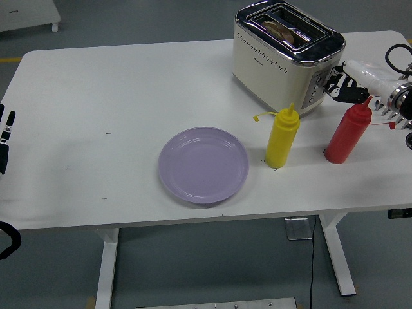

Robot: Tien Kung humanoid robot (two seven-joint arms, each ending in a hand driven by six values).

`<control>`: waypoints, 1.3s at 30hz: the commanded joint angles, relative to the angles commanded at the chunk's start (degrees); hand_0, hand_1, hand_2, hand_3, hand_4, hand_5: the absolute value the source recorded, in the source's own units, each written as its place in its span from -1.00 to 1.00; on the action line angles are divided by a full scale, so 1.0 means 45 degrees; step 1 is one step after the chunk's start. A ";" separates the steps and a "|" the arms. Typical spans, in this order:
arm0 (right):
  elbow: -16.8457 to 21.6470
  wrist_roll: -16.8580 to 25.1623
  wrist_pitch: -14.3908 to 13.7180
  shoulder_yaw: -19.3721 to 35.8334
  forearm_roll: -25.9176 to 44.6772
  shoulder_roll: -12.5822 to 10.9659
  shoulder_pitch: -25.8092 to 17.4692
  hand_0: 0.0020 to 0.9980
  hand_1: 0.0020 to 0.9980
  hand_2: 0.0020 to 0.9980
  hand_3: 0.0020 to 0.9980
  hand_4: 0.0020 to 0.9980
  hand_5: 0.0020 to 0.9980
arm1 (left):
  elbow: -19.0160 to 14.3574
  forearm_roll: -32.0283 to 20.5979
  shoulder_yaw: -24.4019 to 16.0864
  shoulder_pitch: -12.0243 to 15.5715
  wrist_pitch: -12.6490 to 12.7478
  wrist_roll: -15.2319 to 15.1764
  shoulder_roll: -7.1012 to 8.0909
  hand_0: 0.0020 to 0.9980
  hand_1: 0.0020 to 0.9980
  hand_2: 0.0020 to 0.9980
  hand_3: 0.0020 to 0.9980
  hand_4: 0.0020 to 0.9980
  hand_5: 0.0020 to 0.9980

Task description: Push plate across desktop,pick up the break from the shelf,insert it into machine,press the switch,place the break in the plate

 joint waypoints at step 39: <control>0.1074 -0.0839 -0.1967 0.3324 0.0639 0.0198 0.0416 0.72 0.68 0.84 0.96 0.31 -0.12 | 0.0021 0.0011 0.0018 -0.0002 0.0027 -0.0006 0.0017 0.65 0.72 0.85 0.62 0.27 1.00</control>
